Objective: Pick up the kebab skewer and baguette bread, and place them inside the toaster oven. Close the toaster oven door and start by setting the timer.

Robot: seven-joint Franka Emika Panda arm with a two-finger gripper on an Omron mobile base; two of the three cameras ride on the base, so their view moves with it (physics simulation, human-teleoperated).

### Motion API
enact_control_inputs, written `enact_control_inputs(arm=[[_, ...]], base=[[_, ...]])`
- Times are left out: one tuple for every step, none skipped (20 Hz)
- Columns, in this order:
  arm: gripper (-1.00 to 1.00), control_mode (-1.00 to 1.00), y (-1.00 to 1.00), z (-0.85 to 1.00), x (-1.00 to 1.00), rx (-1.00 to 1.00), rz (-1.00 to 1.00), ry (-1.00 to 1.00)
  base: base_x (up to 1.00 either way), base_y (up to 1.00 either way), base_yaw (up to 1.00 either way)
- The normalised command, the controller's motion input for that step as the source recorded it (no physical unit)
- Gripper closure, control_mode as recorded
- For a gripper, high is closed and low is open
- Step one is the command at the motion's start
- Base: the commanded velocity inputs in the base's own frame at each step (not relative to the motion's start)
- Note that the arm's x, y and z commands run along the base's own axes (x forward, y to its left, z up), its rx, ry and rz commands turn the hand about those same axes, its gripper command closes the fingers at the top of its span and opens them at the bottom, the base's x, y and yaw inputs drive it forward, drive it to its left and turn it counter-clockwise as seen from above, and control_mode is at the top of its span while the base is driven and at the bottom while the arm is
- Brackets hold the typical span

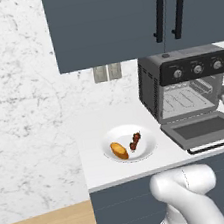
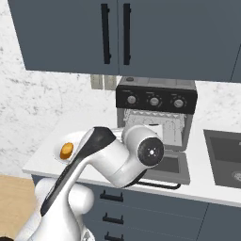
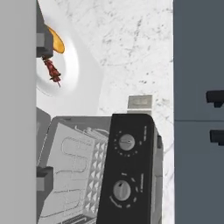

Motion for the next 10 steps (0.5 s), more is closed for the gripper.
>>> enact_control_inputs(arm=[[-1.0,-1.0,-0.19,0.0,0.1,-0.02,0.07,-0.05],[-1.0,-1.0,-0.19,0.0,0.11,-0.03,0.07,-0.02],[-1.0,-1.0,-0.23,-0.01,0.14,-0.04,0.07,0.0],[-1.0,-1.0,-0.26,-0.02,0.12,-0.05,0.07,0.0],[-1.0,-1.0,-0.24,-0.06,0.16,-0.05,0.07,0.0],[-1.0,-1.0,-0.16,-0.12,0.19,-0.05,0.06,0.0],[-1.0,-1.0,-0.12,-0.12,0.21,-0.05,0.06,0.0],[-1.0,-1.0,-0.11,-0.14,0.24,-0.05,0.06,0.0],[-1.0,-1.0,-0.04,-0.19,0.3,-0.05,0.07,0.0],[-1.0,-1.0,-0.04,-0.19,0.31,-0.05,0.07,0.0]], base=[[0.0,0.0,0.0],[0.0,0.0,0.0],[0.0,0.0,0.0],[0.0,0.0,0.0],[0.0,0.0,0.0],[0.0,0.0,0.0],[0.0,0.0,0.0],[0.0,0.0,0.0],[0.0,0.0,0.0],[0.0,0.0,0.0]])
